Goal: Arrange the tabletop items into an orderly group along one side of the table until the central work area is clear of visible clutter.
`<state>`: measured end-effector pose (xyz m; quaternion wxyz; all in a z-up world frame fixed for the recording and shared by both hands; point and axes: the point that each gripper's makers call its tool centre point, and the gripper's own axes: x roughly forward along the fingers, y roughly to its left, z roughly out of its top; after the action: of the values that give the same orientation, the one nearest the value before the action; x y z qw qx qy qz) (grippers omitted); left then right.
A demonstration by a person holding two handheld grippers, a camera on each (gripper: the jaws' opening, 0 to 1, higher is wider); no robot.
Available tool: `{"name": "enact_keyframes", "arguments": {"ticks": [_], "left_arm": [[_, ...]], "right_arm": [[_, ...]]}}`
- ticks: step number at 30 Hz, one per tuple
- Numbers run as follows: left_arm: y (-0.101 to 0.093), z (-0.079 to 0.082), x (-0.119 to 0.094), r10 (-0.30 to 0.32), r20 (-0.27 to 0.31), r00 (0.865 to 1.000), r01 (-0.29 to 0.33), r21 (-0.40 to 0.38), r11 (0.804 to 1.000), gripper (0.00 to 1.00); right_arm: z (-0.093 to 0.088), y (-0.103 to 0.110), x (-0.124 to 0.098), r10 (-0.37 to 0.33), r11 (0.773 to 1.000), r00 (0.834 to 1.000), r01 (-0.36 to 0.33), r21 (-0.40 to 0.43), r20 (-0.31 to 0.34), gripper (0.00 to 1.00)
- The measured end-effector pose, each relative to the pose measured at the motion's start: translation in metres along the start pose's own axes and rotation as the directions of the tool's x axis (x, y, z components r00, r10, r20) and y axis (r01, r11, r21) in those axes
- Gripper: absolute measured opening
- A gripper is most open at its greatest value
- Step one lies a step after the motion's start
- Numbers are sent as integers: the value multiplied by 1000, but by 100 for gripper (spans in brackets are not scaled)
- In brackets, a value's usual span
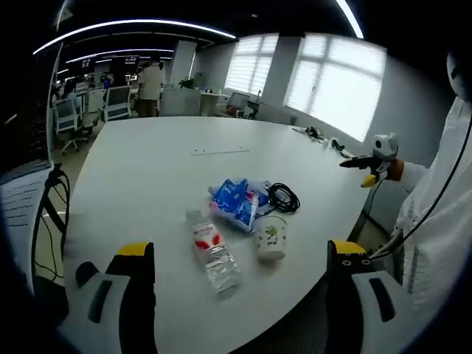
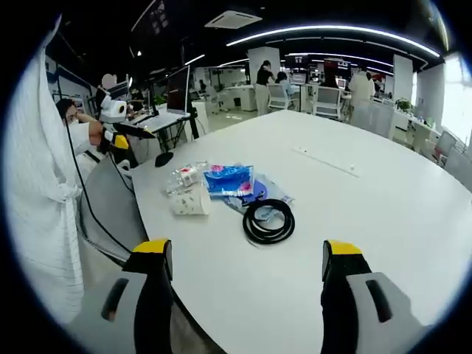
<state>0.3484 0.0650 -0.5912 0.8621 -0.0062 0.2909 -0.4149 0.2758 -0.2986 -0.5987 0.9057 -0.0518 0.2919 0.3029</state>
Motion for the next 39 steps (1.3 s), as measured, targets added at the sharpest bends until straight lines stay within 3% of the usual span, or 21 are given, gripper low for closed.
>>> {"name": "enact_keyframes", "arguments": {"ticks": [39], "left_arm": [[2, 6, -1, -4, 20, 1000, 4, -3, 1000, 100]], "right_arm": [[6, 2, 4, 13, 1000, 1000, -13, -15, -3, 83]]}}
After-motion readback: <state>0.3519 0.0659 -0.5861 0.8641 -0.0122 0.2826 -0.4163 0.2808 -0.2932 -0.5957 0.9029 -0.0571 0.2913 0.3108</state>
